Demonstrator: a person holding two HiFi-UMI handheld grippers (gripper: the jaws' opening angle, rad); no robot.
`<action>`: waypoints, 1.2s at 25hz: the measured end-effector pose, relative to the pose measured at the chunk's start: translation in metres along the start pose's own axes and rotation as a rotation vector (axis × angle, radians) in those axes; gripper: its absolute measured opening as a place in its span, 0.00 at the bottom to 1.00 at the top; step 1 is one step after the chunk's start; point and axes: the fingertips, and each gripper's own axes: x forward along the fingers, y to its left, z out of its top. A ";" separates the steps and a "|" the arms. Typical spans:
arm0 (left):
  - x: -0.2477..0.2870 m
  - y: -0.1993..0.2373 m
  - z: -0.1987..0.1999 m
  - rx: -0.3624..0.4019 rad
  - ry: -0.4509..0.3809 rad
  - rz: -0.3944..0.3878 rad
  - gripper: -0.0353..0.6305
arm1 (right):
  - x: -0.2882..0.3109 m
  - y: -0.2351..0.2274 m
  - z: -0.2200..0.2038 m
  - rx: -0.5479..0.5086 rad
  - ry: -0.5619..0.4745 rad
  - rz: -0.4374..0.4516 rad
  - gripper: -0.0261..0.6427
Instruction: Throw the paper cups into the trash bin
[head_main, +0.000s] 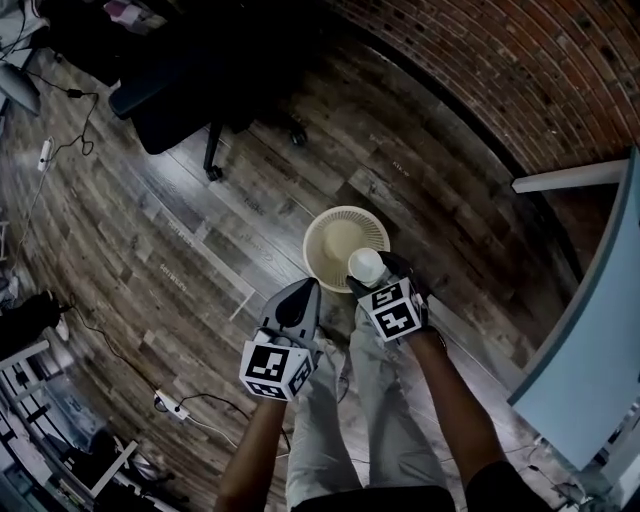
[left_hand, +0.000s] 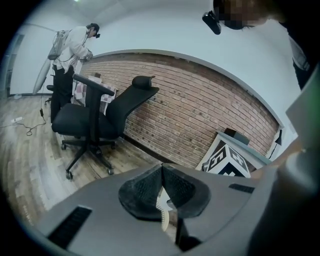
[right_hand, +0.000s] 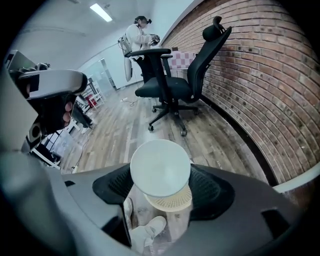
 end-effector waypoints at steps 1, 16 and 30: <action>0.004 0.003 -0.008 0.000 0.003 0.003 0.07 | 0.008 -0.001 -0.006 -0.007 0.007 0.002 0.56; 0.056 0.023 -0.098 -0.017 0.056 0.012 0.07 | 0.111 -0.019 -0.062 -0.131 0.046 -0.027 0.56; 0.067 0.035 -0.140 -0.040 0.103 0.002 0.07 | 0.171 -0.021 -0.099 -0.057 0.087 0.010 0.56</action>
